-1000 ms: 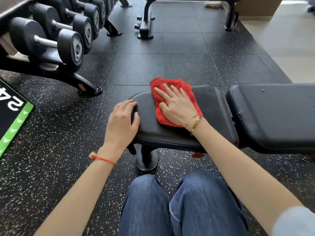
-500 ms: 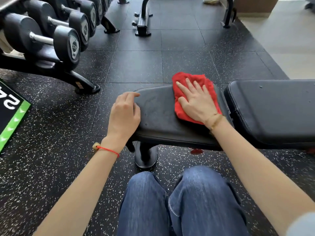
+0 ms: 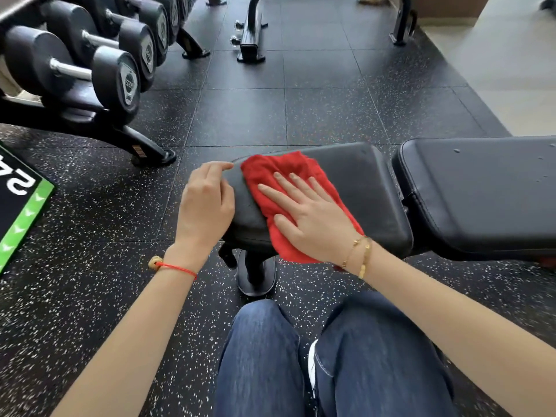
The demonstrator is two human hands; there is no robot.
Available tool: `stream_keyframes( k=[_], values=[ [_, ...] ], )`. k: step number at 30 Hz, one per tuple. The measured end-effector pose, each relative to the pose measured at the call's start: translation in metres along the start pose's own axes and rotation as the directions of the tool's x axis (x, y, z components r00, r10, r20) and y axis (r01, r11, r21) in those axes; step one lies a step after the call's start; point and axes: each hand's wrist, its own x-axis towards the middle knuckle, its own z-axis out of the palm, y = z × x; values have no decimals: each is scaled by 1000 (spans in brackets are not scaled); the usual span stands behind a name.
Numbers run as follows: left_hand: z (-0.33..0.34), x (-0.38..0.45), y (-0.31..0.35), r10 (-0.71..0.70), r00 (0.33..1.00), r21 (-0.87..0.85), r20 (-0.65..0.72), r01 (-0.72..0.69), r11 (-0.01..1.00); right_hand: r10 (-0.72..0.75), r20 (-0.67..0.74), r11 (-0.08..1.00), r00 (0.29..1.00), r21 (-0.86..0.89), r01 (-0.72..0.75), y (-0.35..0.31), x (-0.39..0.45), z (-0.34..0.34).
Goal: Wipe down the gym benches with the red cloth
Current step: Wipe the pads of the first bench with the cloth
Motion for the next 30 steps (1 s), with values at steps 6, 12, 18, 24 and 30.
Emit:
stream_keyframes(
  k=[6,12,18,24,30],
  values=[
    [20,2,18,38,998,10,47,-39,999,246,71,969,967,11,-247,56,31,-16],
    [41,6,24,42,999,72,33,-45,996,187,18,982,982,6,-187,43,-17,-14],
    [46,3,18,67,998,77,-14,-65,995,371,33,928,928,27,-372,92,-6,-21],
    [45,2,20,52,999,75,-2,-52,996,453,61,890,889,14,-455,93,40,-22],
    [44,1,18,49,999,87,-2,-48,995,187,22,982,982,21,-187,58,-30,-15]
  ],
)
